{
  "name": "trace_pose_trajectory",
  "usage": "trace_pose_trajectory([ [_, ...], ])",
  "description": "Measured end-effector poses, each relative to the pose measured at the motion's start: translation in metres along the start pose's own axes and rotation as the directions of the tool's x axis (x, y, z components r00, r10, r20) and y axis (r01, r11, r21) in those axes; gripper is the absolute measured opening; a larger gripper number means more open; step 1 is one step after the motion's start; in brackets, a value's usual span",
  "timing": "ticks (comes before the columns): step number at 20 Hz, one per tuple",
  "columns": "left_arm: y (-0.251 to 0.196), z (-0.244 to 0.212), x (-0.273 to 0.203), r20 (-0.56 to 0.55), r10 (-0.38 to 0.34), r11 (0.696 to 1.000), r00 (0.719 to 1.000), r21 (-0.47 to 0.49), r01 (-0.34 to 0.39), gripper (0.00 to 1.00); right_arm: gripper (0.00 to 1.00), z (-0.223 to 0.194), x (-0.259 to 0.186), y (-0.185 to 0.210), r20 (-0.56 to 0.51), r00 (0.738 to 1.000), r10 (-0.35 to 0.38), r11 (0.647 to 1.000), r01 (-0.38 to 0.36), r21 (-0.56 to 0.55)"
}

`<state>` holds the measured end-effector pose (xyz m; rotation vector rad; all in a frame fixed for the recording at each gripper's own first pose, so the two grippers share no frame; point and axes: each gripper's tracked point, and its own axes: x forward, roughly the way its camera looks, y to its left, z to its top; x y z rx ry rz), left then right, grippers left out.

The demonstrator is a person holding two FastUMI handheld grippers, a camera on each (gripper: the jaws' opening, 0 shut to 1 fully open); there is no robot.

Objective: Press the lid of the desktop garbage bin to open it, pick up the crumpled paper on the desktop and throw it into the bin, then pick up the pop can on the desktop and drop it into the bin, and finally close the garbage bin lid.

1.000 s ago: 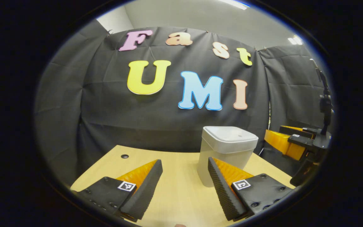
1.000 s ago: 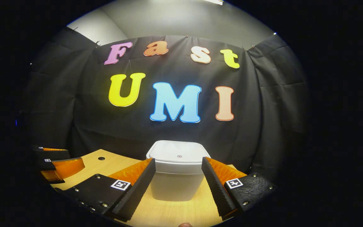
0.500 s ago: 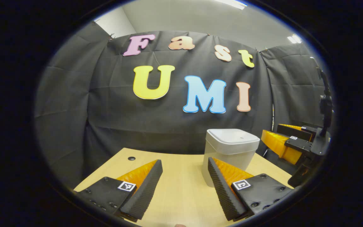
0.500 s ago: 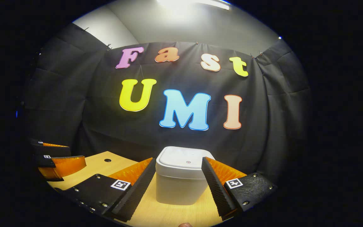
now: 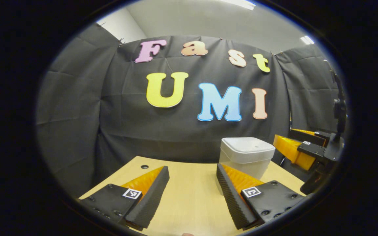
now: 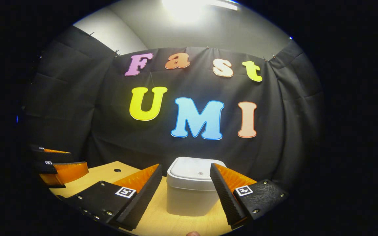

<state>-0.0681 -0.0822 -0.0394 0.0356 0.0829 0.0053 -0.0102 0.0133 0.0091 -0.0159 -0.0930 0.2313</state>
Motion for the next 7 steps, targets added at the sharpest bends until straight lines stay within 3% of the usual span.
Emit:
trace_pose_trajectory([
  [2, -0.0030, 0.0022, -0.0017, 0.006, 0.009, 1.000, 1.000, -0.003, -0.009, 1.00, 0.94, 0.0030, -0.0022, -0.0039, 0.007, 1.000, 0.005, 1.000, -0.005, -0.019],
  [7, -0.0096, 0.0031, -0.0020, 0.014, 0.031, 1.000, 0.999, 0.003, -0.031, 1.00, 0.94, 0.0048, -0.0063, -0.0033, 0.005, 0.999, 0.047, 0.998, -0.047, -0.035],
])
